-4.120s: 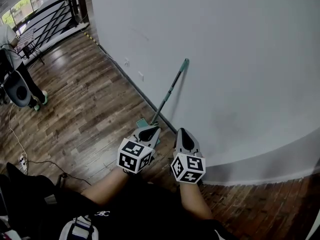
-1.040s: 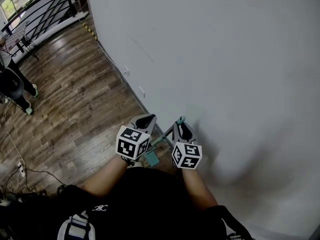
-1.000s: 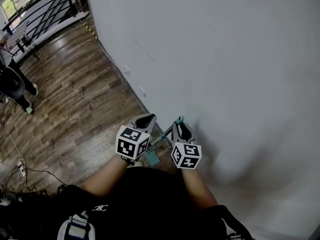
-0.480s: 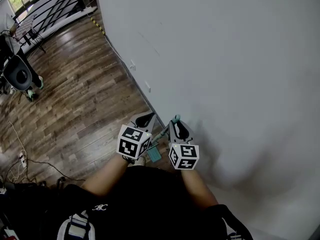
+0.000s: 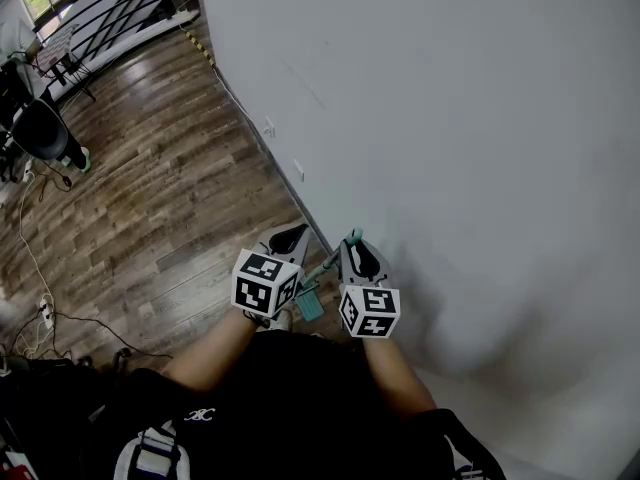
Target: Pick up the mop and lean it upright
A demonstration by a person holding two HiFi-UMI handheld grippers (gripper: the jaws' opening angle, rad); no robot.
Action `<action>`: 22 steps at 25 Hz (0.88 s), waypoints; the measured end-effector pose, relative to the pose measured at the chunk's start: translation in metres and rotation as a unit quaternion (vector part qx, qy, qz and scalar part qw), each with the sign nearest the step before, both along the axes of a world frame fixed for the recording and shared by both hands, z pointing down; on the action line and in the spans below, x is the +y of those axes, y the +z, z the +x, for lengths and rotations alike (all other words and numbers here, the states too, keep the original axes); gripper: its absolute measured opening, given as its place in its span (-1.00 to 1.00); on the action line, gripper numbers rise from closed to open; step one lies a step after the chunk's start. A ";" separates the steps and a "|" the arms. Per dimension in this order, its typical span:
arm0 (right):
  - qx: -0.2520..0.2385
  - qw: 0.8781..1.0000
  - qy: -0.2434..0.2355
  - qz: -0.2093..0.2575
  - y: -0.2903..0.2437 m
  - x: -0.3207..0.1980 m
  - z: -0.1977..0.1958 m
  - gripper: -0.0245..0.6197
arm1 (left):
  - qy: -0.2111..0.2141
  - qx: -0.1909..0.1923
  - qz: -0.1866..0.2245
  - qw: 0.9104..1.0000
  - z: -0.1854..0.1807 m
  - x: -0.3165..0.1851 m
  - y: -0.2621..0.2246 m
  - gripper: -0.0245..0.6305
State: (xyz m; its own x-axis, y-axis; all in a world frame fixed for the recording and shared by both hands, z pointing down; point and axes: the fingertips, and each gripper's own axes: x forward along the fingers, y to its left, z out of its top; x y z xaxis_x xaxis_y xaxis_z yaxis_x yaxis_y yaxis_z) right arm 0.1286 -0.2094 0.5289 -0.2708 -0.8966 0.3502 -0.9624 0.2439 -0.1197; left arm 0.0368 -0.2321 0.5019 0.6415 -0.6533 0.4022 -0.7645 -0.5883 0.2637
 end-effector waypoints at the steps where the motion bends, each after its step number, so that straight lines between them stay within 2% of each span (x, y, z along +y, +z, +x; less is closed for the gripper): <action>1: 0.000 1.000 0.003 -0.001 0.001 -0.001 0.003 -0.59 | 0.001 0.000 0.000 1.000 0.000 0.000 0.001 -0.93; 10: -0.007 0.999 0.041 -0.003 0.008 -0.008 0.036 -0.59 | 0.002 -0.002 0.001 1.000 -0.002 0.006 0.003 -0.93; 22: -0.048 0.986 0.157 -0.032 0.023 -0.047 0.124 -0.59 | 0.008 -0.008 -0.001 1.000 -0.005 0.012 0.002 -0.93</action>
State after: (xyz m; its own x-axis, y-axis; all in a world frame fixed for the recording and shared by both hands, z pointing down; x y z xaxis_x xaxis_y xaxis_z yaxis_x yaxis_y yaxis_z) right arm 0.2525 -0.2563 0.5516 -0.0185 -0.9185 0.3949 -0.9726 -0.0751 -0.2202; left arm 0.0321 -0.2200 0.5039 0.6454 -0.6418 0.4142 -0.7589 -0.6002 0.2525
